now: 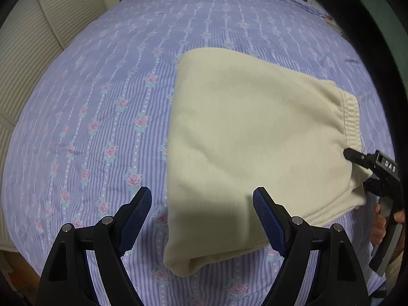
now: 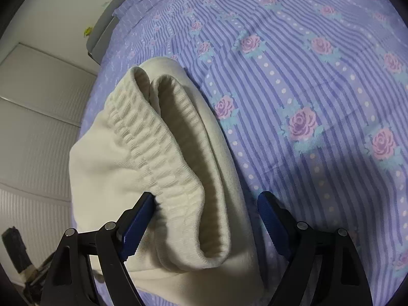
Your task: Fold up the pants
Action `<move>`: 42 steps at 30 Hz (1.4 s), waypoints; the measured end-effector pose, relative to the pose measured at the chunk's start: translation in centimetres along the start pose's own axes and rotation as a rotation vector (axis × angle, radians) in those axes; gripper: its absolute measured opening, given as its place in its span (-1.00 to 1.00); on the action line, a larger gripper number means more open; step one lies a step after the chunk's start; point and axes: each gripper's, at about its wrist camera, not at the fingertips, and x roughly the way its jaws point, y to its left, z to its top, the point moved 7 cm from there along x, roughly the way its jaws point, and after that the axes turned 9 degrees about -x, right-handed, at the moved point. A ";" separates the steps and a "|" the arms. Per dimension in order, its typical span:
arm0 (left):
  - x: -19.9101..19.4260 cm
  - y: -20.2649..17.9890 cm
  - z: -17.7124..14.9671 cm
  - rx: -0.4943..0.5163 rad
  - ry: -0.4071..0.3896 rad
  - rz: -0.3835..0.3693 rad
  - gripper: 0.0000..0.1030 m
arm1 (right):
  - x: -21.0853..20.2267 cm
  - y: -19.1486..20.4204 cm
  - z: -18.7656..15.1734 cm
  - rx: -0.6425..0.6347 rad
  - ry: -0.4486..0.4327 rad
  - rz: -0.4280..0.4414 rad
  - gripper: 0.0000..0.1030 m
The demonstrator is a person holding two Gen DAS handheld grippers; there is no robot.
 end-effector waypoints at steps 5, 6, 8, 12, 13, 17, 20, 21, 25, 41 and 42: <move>0.2 -0.5 0.0 0.005 0.008 -0.009 0.58 | -0.1 -0.5 -0.5 0.081 0.033 0.117 0.17; 0.2 -0.5 0.0 0.008 0.006 -0.012 0.58 | -0.1 -0.5 -0.7 0.124 0.040 0.139 0.17; 0.2 -0.4 0.2 0.002 0.010 -0.019 0.58 | 0.0 -0.5 -0.8 0.085 0.030 0.128 0.16; 0.3 -1.5 0.6 0.079 -0.003 0.001 0.58 | 1.4 -1.3 -0.3 0.116 0.048 0.164 0.18; 0.2 -1.8 0.6 0.092 -0.007 -0.009 0.58 | 1.6 -1.3 -0.2 0.114 0.051 0.171 0.19; 0.2 -2.1 0.8 0.067 0.002 -0.030 0.58 | 1.0 -1.0 -0.6 0.158 0.072 0.184 -0.05; 0.5 -0.8 1.3 -0.009 0.022 -0.054 0.58 | -0.5 1.0 -0.1 0.033 0.074 0.023 -0.27; 0.6 0.0 1.4 -0.042 0.029 -0.060 0.58 | -1.0 2.1 0.1 -0.039 0.071 -0.059 -0.29; 0.8 3.2 2.4 -0.132 0.035 -0.075 0.58 | -1.3 4.6 0.0 -0.170 0.063 -0.270 -0.35; 7.7 4.7 6.4 -0.219 0.229 -0.524 0.67 | 0.6 7.4 0.3 -0.334 0.104 -0.574 -0.36; 8.4 4.5 6.4 -0.231 0.259 -0.551 0.65 | 0.5 7.3 0.5 -0.328 0.108 -0.577 -0.36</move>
